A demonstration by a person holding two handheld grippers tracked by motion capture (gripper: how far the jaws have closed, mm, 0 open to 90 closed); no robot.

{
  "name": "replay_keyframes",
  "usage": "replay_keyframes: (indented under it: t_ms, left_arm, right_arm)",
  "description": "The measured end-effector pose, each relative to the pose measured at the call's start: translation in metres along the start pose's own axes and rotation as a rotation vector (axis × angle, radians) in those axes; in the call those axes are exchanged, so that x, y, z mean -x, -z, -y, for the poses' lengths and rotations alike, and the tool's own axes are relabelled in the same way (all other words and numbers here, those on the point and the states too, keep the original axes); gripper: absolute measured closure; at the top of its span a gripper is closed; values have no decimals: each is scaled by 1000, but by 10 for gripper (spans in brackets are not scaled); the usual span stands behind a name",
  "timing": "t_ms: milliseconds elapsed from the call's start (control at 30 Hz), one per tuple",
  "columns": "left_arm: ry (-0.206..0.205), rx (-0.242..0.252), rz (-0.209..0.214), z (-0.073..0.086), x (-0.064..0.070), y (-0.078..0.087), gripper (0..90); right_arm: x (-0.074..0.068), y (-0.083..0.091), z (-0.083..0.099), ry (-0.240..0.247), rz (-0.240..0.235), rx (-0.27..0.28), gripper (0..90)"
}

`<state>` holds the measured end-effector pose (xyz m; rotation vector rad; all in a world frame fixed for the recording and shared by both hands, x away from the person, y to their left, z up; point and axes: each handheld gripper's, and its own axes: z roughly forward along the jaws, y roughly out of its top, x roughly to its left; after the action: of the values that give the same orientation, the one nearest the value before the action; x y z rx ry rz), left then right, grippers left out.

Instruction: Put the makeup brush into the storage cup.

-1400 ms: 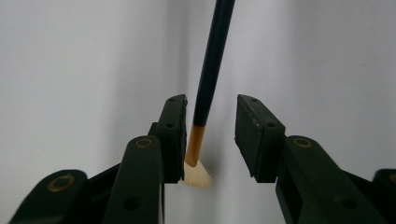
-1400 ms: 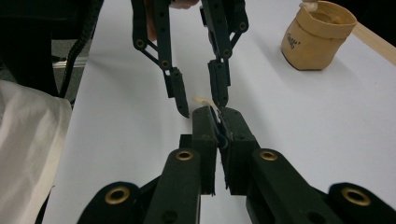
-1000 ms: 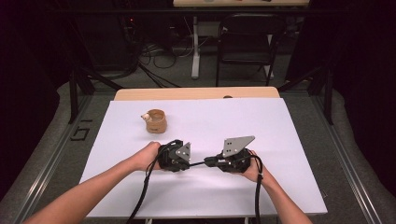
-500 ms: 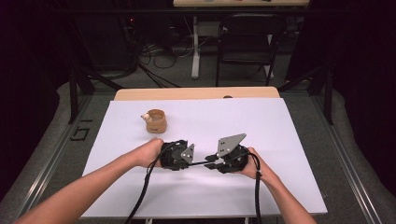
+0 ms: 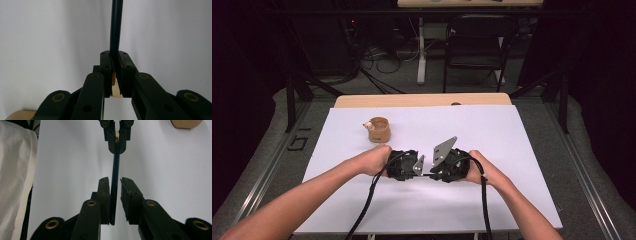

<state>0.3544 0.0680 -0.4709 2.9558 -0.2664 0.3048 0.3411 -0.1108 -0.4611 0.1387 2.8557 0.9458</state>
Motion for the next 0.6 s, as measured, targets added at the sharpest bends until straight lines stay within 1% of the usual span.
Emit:
replay_keyframes:
  t_ms: [67,100,133,200,267,300,367,400,433,467,500,533,567,600]
  left_arm:
    - [1,-7,-5,0,0,-1,839]
    - [17,5,-5,0,1,-2,838]
    - [-8,-18,-4,-1,-2,0,838]
    - [-3,-21,-3,-1,-2,-1,838]
    - [-4,-29,-21,-2,-1,-1,838]
    - [-12,-37,-13,-3,-2,-1,838]
    - [-8,-40,-5,-4,-2,-1,838]
    - [3,-34,-13,-5,-1,-2,839]
    - [0,-34,-2,-5,-1,-2,838]
    - [1,-39,-3,-6,-1,-2,838]
    - [-19,-53,-21,-7,-3,0,838]
    - [-13,-55,-18,-7,-3,0,838]
    - [-9,-53,-31,-8,-3,-1,838]
    - [-11,-57,-32,-8,-3,0,839]
  right_arm:
    - [0,-2,0,0,-2,0,810]
    - [0,-3,0,-1,2,0,813]
    - [-1,-4,1,-9,7,-2,816]
    - [0,-5,2,-22,12,0,820]
    - [0,-6,4,-34,12,-2,816]
    - [0,-6,4,-37,11,-12,812]
    - [0,-7,5,-43,14,-1,812]
    - [0,-8,6,-47,17,-6,807]
    - [0,-9,6,-52,22,-12,809]
    - [1,-9,6,-52,21,-10,811]
    - [1,-10,7,-61,23,-10,814]
    - [0,-10,7,-69,30,-14,820]
    - [1,-10,7,-61,34,-14,825]
    - [2,-11,8,-71,41,-16,833]
